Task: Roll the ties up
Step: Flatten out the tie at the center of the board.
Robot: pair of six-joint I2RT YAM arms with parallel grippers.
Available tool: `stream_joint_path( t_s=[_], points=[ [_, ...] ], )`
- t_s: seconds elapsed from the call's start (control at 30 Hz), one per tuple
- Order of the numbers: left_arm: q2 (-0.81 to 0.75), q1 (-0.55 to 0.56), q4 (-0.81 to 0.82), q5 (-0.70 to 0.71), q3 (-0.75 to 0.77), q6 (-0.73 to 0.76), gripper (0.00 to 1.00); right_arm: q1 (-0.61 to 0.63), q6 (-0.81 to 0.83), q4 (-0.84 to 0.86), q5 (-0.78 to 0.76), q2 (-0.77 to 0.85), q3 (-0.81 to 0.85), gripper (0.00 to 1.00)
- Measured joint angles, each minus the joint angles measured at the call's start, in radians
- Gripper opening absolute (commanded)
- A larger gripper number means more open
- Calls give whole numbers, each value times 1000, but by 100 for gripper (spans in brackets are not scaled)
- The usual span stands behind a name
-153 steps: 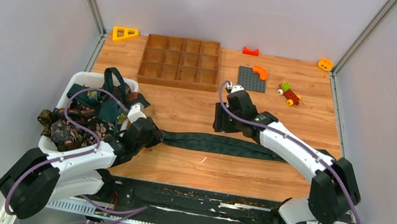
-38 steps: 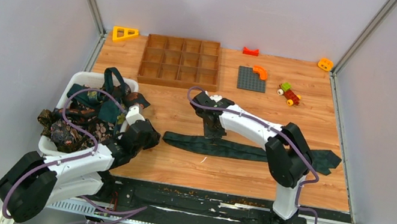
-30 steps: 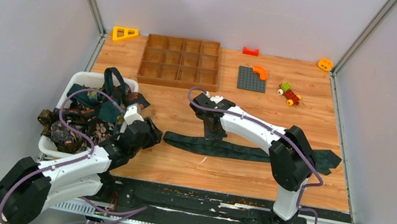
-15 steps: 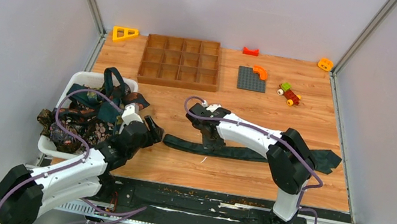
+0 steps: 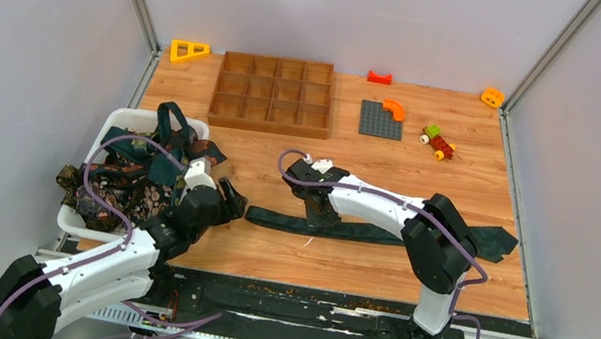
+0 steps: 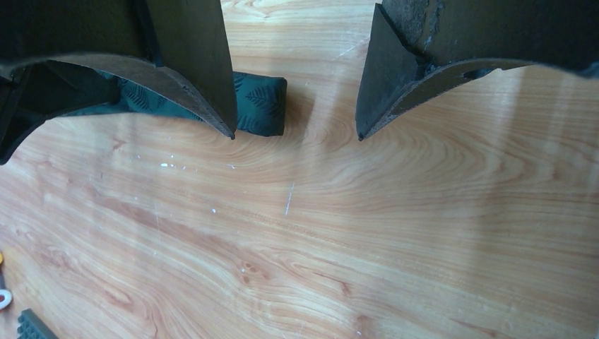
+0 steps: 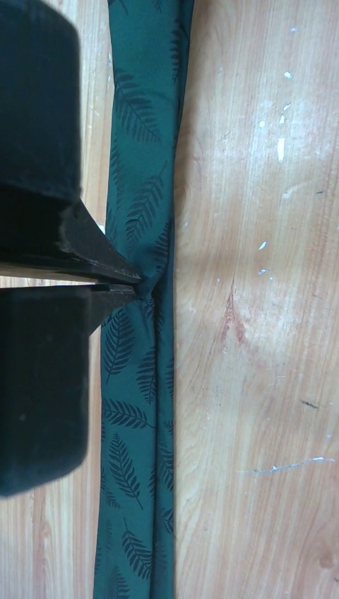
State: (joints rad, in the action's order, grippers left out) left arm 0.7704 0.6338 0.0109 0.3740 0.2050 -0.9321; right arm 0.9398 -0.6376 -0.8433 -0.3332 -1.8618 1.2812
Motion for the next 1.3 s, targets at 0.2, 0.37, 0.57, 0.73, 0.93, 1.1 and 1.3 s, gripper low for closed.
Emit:
stream_joint_path(
  t_s=[0.2,0.37,0.57,0.73,0.93,1.1,1.3],
  points=[
    [24,0,11,-29,0,36,69,0,21,33,27,0,-26,27],
    [57,0,32,-61,0,86,69,0,38,45,40,6,-31,40],
    [121,-1,30,-110,30,163,75,1,70,49,47,87,-31,49],
    [189,-1,52,-165,75,217,73,-13,86,48,38,210,-32,51],
    [295,-1,91,-229,97,250,51,-151,91,56,32,406,-150,52],
    [338,-1,92,-230,97,237,27,-373,98,51,39,551,-305,52],
    [339,-1,83,-188,97,200,25,-539,113,57,66,612,-409,52]
  ],
)
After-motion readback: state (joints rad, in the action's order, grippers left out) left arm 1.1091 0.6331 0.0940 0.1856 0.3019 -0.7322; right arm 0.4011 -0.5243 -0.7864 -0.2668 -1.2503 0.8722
